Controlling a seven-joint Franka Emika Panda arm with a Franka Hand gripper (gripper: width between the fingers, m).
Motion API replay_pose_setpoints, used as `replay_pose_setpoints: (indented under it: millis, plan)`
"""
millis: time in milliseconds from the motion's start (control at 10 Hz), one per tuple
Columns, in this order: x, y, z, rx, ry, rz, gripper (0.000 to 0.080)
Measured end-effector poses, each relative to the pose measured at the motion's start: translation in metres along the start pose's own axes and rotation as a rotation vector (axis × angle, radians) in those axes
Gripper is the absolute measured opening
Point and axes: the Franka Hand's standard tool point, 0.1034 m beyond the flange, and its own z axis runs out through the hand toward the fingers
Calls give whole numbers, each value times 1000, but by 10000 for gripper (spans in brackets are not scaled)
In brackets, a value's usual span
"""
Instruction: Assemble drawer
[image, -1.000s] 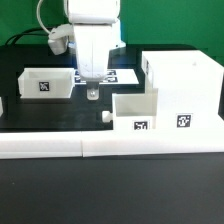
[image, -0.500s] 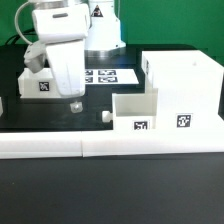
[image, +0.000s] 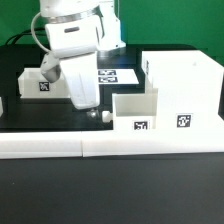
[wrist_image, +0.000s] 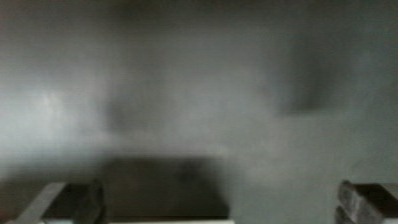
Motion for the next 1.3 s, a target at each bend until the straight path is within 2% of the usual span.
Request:
replay_pose_setpoints:
  millis: [300,500,900,1300]
  plan:
    - [8,5,4,1,-9,101,649]
    - [21,11,8,-1,-3,113,649]
    - [19,11,10,2,-2,116,649]
    - [50,12,15,10,5,159,649]
